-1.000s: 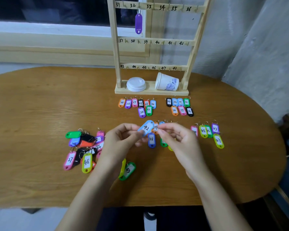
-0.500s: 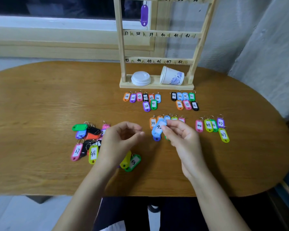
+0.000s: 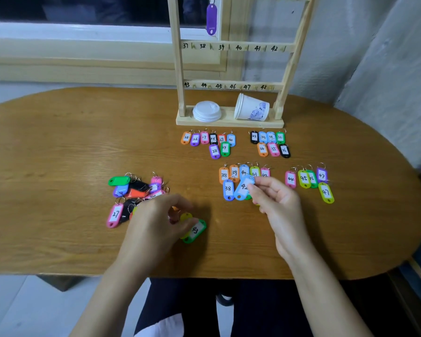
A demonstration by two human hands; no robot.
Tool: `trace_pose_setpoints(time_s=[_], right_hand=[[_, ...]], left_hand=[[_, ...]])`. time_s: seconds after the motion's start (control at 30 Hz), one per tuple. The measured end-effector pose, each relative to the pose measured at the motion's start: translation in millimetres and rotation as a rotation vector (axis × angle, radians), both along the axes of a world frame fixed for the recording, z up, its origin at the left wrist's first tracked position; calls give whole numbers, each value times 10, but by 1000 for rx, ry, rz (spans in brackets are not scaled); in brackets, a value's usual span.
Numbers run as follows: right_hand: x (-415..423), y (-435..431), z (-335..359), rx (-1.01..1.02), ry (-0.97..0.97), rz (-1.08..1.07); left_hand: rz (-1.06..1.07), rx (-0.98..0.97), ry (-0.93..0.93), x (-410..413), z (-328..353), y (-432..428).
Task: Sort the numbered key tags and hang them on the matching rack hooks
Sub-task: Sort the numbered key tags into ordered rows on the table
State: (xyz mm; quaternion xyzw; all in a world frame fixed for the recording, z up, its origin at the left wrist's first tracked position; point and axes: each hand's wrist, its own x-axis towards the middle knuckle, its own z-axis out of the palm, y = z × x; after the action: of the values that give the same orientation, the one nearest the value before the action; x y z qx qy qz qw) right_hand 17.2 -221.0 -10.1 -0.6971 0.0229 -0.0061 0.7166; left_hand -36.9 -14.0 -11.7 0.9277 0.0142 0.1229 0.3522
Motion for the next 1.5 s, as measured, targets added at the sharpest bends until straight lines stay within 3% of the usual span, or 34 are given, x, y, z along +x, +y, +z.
trace_pose_setpoints(time_s=[0.2, 0.43, 0.7, 0.93, 1.23, 1.4, 1.5], right_hand=[[4, -61, -9, 2, -3, -24], [114, -311, 15, -63, -76, -130], [427, -706, -73, -304, -104, -213], [405, -639, -142, -534, -80, -94], [350, -518, -171, -832, -105, -101], [275, -482, -115, -807, -163, -144], [207, -394, -99, -761, -218, -128]], left_hand=[[-40, 144, 24, 32, 5, -103], [-49, 167, 4, 146, -1, -133], [-43, 46, -18, 272, -75, -132], [63, 25, -124, 238, 68, -197], [120, -390, -98, 306, 63, -256], [84, -694, -7, 299, 108, -321], [63, -761, 2, 280, 116, -357]])
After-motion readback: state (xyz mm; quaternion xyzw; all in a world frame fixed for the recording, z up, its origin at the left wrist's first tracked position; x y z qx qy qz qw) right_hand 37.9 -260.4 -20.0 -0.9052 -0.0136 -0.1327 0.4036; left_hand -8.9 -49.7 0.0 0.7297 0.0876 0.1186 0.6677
